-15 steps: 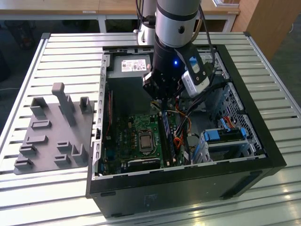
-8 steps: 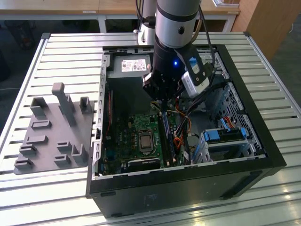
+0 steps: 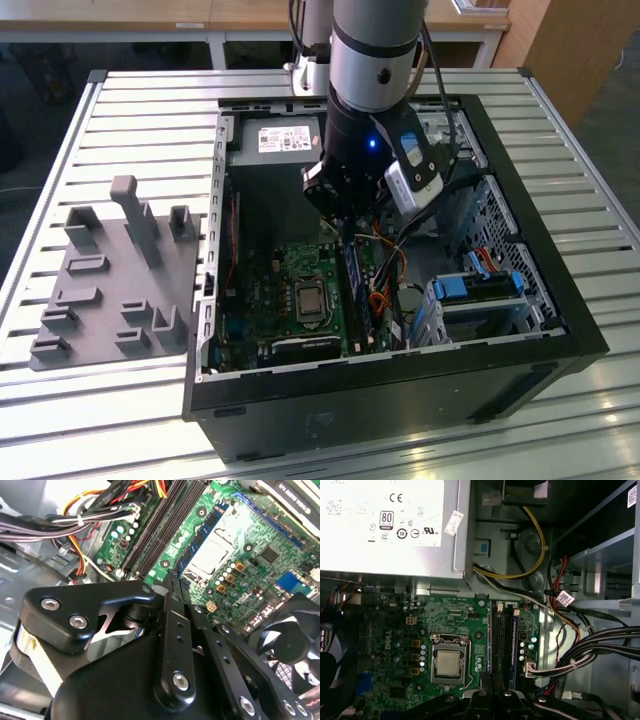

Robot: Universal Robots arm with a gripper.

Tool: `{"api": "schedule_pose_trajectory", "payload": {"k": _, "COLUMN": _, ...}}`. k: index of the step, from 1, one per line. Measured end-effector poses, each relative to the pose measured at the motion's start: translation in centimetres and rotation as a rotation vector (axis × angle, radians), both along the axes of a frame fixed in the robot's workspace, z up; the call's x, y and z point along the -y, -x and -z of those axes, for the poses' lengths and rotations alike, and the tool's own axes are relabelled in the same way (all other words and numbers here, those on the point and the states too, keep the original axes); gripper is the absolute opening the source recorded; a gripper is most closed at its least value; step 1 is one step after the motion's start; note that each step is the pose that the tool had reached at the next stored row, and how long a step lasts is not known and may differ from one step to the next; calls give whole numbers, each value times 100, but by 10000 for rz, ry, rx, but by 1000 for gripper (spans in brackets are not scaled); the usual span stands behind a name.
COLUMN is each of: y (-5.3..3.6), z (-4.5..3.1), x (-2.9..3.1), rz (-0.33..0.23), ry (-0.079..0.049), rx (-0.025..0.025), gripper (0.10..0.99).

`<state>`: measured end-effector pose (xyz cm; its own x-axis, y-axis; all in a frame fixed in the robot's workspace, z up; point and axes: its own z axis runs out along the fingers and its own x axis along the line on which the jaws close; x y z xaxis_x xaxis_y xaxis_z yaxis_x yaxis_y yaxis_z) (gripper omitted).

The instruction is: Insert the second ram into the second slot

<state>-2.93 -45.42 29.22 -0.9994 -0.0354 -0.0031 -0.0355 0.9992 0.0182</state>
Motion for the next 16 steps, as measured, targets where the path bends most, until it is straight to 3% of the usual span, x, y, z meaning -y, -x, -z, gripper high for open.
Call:
{"api": "schedule_pose_trajectory", "payload": {"k": 3, "y": -1, "z": 52, "x": 0, "rz": 294, "ry": 0, "rx": 0, "gripper": 114}}
{"api": "schedule_pose_trajectory", "payload": {"k": 16, "y": -1, "z": 152, "x": 0, "rz": 210, "ry": -12, "rx": -16, "gripper": 114}}
